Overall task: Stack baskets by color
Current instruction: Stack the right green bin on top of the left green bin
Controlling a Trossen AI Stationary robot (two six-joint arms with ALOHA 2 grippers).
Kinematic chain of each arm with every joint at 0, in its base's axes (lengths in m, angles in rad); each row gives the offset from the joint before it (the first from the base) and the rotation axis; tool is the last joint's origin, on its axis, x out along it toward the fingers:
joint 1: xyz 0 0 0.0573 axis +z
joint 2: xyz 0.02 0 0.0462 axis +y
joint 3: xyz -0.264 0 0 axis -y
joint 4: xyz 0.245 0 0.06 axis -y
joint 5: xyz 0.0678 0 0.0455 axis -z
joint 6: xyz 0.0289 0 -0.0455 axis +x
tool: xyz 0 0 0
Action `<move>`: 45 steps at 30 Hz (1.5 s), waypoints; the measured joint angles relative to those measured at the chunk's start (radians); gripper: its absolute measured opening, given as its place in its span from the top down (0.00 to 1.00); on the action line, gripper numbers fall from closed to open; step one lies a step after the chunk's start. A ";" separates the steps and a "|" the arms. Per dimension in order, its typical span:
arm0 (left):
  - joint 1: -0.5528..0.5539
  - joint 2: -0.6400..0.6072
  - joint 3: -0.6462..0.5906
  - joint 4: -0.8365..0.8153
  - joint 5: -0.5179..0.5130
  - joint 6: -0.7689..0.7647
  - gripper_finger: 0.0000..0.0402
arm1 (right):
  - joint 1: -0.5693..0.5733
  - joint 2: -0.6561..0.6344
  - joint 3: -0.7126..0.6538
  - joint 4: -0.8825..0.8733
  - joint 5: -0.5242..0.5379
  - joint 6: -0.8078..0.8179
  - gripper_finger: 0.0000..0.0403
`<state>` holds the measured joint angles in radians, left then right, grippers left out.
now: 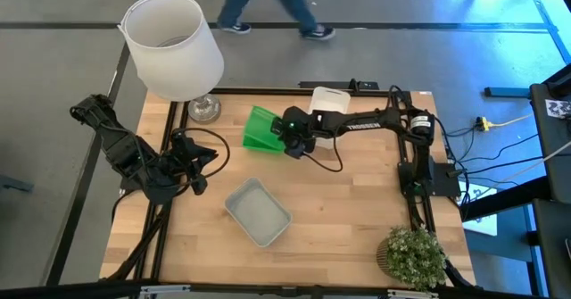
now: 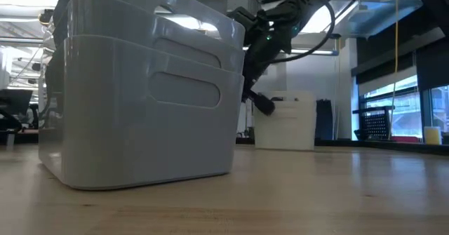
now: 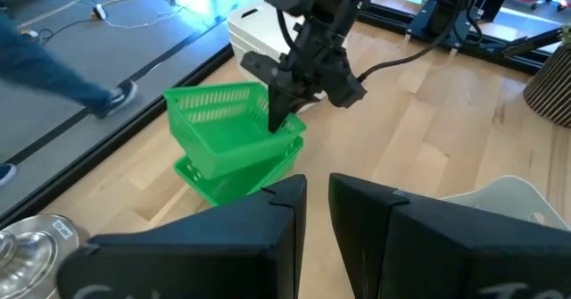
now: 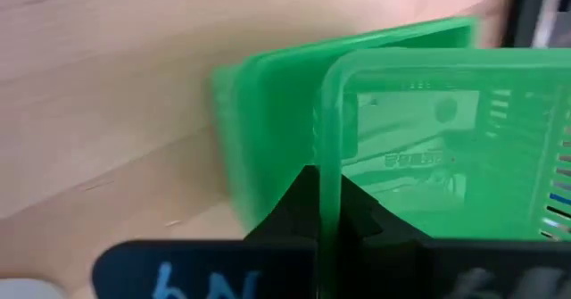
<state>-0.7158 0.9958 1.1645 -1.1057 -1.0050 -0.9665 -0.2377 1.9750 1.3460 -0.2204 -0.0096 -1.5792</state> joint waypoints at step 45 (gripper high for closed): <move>0.000 0.000 0.000 0.000 0.000 -0.001 0.89 | 0.062 0.002 -0.002 -0.105 0.087 0.145 0.86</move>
<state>-0.7158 0.9962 1.1645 -1.1057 -1.0050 -0.9672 -0.1759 1.9766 1.3437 -0.3256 0.0775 -1.4344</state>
